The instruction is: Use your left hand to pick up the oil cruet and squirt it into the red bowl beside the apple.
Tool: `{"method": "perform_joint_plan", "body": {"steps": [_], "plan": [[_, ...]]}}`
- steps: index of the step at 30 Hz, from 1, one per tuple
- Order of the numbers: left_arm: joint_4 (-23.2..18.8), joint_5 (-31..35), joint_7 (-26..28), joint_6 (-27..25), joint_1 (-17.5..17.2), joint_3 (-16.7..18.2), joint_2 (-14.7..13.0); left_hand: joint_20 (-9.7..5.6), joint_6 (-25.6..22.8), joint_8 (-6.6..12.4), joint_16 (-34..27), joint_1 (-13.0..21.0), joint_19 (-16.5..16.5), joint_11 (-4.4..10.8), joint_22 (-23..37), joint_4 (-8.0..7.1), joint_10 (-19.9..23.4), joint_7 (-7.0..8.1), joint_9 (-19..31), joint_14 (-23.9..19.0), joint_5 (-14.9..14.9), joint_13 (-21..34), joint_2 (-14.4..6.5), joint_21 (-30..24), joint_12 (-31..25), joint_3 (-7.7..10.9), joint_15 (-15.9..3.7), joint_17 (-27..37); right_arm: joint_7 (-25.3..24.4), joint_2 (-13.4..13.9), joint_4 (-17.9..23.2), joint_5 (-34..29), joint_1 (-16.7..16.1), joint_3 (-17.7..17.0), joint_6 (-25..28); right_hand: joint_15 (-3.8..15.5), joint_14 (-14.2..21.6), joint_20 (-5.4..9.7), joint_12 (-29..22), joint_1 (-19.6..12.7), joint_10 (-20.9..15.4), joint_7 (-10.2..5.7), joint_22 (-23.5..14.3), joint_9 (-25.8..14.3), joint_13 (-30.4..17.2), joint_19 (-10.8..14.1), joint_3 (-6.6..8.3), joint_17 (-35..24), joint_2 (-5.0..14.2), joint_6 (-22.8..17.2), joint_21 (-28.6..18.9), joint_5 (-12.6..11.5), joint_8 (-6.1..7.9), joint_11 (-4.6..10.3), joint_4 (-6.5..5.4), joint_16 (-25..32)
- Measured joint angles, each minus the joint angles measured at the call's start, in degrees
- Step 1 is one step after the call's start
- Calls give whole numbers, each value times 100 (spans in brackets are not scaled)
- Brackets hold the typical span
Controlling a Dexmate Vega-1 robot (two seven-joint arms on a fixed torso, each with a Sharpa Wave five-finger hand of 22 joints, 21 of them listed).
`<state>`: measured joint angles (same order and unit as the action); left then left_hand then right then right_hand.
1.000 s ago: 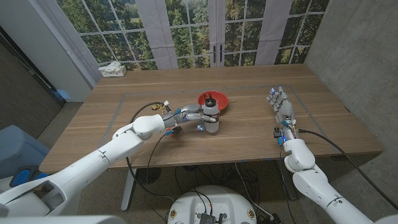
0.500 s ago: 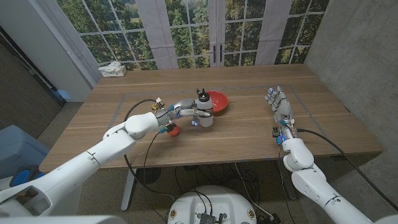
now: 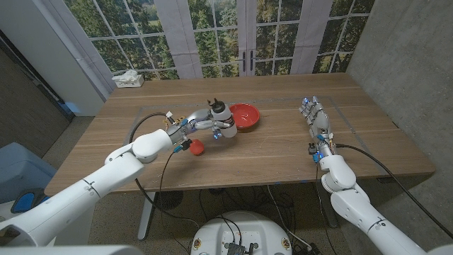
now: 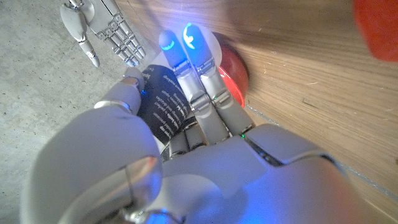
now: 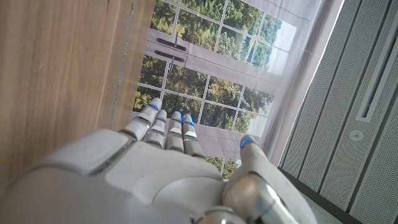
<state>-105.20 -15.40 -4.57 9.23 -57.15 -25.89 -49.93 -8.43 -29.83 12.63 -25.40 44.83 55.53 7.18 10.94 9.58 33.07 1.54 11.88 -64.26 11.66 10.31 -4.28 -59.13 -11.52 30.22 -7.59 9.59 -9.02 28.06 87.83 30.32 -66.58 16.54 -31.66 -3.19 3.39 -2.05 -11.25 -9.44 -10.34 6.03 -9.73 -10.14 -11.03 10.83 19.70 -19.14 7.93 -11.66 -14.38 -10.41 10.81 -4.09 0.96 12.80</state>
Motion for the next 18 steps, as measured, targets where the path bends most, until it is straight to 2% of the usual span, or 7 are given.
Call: {"method": "perform_joint_plan", "body": {"steps": [3,5,6,7,13,17,18], "plan": [[-80,0,0,0,-112,92,-44,65,-9,-5,370,-58,-142,0,-28,-8,0,9,0,175,0,10,59,0,5,56,175,0,25,0,0,14,0,0,20,0,0,1,0,0,0,0,0,0,0,1,0,0,0,0,0,0,0,0,0,0],[-118,0,0,0,-169,140,-69,73,-10,-5,439,-74,-149,1,-30,-8,1,9,0,176,0,32,74,0,5,56,176,0,35,0,0,21,0,0,32,0,0,21,0,0,0,0,0,0,0,21,0,0,0,0,0,0,0,0,0,0],[-154,21,245,-43,-220,184,-92,74,-26,-5,467,-74,-149,22,-30,-8,22,26,0,176,0,34,74,0,6,56,176,0,43,4,-27,23,49,31,41,0,0,21,0,0,0,0,0,0,0,21,0,0,0,0,0,0,0,0,0,0],[-183,21,245,-43,-262,221,-113,74,-29,-5,472,-74,-149,31,-30,-9,30,29,0,177,0,35,74,0,6,57,177,0,47,4,-27,25,49,31,47,0,0,21,0,0,-21,0,0,0,0,21,0,0,0,0,31,0,0,-21,0,0],[-328,43,538,-128,-472,429,-214,75,-41,-6,571,-73,-148,-56,-29,-26,118,41,0,189,-4,35,74,0,-45,135,189,16,81,7,-60,38,118,68,92,0,0,21,0,0,-21,0,0,0,0,21,0,-1,0,0,42,0,0,-21,0,0],[-431,43,538,-128,-614,581,-277,76,-72,-6,616,-74,-148,-73,-29,-22,175,71,-1,193,-5,31,75,0,-112,163,192,43,105,7,-60,46,118,68,121,0,0,21,0,0,-21,0,0,0,0,21,0,-1,0,0,42,0,0,-21,0,0],[-471,79,763,-196,-666,630,-300,76,-94,-4,639,-96,-148,-73,-29,-26,175,93,-1,193,-6,29,98,0,-136,196,193,43,118,8,-101,49,184,99,130,0,0,21,0,0,-21,0,0,0,0,21,0,-1,0,0,42,0,0,-21,0,0]]}}
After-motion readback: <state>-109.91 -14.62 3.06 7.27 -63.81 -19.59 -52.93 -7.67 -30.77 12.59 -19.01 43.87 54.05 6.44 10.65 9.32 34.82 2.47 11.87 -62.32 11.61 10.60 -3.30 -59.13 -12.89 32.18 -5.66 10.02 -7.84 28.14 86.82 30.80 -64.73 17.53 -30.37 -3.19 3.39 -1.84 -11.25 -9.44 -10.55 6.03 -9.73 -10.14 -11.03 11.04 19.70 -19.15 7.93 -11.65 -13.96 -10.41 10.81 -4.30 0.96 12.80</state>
